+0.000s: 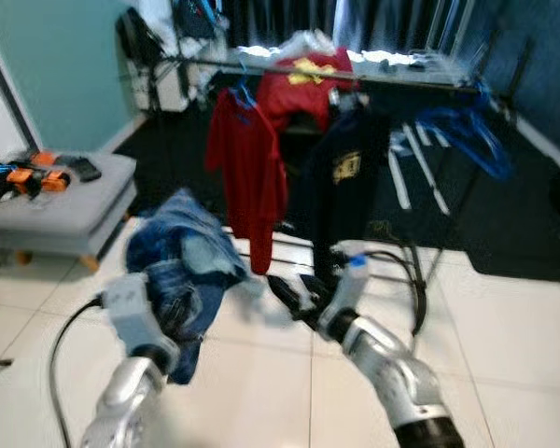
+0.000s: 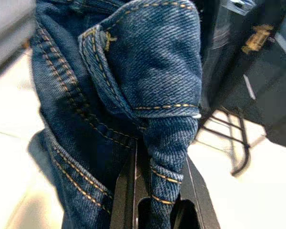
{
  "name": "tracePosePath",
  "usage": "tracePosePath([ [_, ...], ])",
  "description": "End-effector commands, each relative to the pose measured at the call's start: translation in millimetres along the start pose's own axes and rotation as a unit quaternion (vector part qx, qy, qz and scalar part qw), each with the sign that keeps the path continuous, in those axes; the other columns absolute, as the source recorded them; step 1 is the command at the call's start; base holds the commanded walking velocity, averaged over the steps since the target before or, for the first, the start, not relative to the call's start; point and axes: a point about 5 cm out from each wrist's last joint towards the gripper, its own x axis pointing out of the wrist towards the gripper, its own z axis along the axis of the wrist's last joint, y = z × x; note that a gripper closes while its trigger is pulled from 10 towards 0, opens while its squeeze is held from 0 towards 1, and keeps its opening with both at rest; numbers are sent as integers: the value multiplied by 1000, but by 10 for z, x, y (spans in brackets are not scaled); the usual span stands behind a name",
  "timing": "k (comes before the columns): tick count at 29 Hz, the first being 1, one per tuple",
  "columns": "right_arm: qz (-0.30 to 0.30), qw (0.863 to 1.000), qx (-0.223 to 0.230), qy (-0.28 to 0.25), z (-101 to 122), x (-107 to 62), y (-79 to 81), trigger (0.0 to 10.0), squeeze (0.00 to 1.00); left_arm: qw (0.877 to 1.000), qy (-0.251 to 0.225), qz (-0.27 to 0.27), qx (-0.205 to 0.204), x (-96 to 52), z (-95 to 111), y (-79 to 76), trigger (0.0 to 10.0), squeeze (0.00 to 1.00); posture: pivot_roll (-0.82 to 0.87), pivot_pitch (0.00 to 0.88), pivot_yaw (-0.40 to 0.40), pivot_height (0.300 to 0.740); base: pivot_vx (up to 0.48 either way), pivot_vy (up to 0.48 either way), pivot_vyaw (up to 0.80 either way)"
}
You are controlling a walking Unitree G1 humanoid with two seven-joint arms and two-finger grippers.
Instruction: Hang hanger
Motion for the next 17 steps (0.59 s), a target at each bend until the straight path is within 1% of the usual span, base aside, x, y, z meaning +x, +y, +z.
tracePosePath([
  [1, 1, 1000, 3, -5, -5, 17, 22, 10000, 0, 999, -21, -22, 34, 55, 81, -63, 10000, 0, -64, 6, -16, 740, 480, 0, -800],
  [7, 1, 1000, 15, -15, 4, 16, 19, 10000, 0, 998, -15, -31, 53, 76, 72, -89, 10000, 0, -67, 7, -12, 740, 480, 0, -800],
  [12, 0, 1000, 15, -18, 1, 16, 20, 10000, 0, 997, -11, -30, 66, 95, 62, -81, 10000, 0, -67, 5, -11, 740, 480, 0, 0],
  [14, 1, 1000, 15, -19, 0, 17, 22, 10000, 0, 997, -3, -25, 73, 116, 56, -63, 10000, 0, -68, 5, -12, 740, 480, 0, 0],
  [15, 1, 1000, 16, -20, -2, 19, 23, 10000, 0, 996, -2, -20, 82, 132, 65, -47, 10000, 0, -69, 4, -11, 740, 480, 0, 0],
  [17, 1, 1000, 16, -20, -3, 21, 24, 10000, 0, 996, -3, -15, 87, 147, 79, -31, 10000, 0, -70, 2, -9, 740, 480, 0, 0],
])
